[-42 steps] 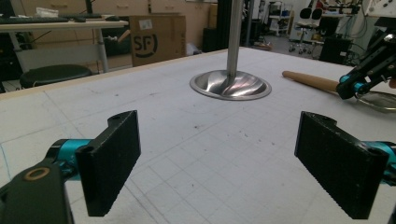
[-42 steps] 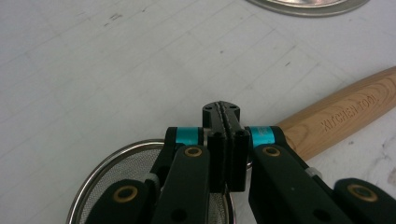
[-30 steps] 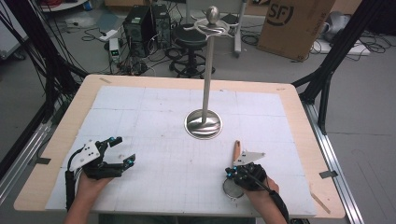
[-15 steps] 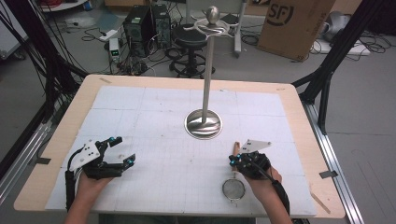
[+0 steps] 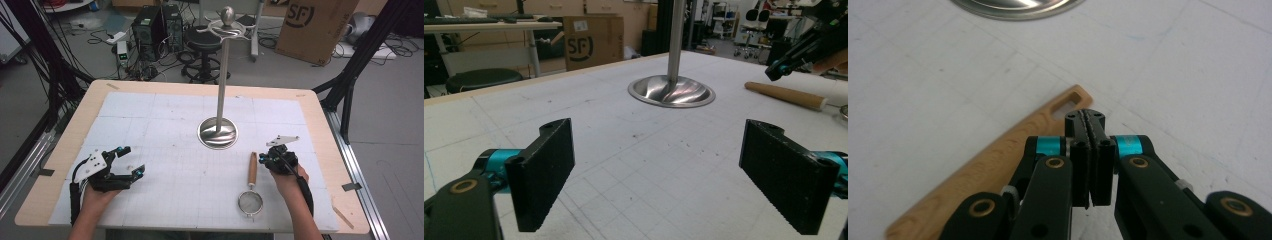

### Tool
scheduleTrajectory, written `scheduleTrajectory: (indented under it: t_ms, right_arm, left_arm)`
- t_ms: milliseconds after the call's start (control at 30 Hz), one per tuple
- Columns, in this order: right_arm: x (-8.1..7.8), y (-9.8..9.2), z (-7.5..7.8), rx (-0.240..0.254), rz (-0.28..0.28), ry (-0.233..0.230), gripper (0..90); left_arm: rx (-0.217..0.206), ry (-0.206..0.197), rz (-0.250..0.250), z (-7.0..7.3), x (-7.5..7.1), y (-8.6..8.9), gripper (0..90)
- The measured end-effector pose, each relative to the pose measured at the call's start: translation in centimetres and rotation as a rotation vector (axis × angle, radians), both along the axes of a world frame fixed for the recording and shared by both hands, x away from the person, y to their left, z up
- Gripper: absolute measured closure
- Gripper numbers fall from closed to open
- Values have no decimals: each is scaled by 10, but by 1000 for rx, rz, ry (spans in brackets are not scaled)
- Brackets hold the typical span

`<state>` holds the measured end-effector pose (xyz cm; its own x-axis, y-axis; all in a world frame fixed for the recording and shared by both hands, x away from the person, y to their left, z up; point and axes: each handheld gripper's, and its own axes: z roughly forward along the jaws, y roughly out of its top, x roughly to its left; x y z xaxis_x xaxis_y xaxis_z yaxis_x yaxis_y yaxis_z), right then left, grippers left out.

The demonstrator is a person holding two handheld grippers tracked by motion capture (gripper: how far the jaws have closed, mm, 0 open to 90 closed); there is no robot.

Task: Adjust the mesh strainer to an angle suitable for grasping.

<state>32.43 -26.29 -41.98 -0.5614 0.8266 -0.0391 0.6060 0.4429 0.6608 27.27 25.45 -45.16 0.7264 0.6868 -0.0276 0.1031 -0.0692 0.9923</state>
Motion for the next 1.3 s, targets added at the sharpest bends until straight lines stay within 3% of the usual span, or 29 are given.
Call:
scheduleTrajectory:
  t_ms: [133, 400, 600, 900, 1300]
  right_arm:
    - [5, -3, -5, -12, -22, 22, 892]
    - [10, 16, -11, -56, 33, 35, 892]
    - [8, 33, -9, -51, 70, 39, 892]
    - [3, 66, -8, -61, 172, 43, 892]
    - [-7, 95, -3, -45, 287, 38, 892]
  left_arm:
    - [0, 1, 4, 0, 0, 0, 151]
    - [-2, 4, 2, 0, 0, 1, 151]
    - [-1, 5, 4, 0, 0, 1, 151]
    - [-4, 4, 5, 0, 0, 1, 150]
    - [-4, 4, 4, 0, 0, 1, 150]
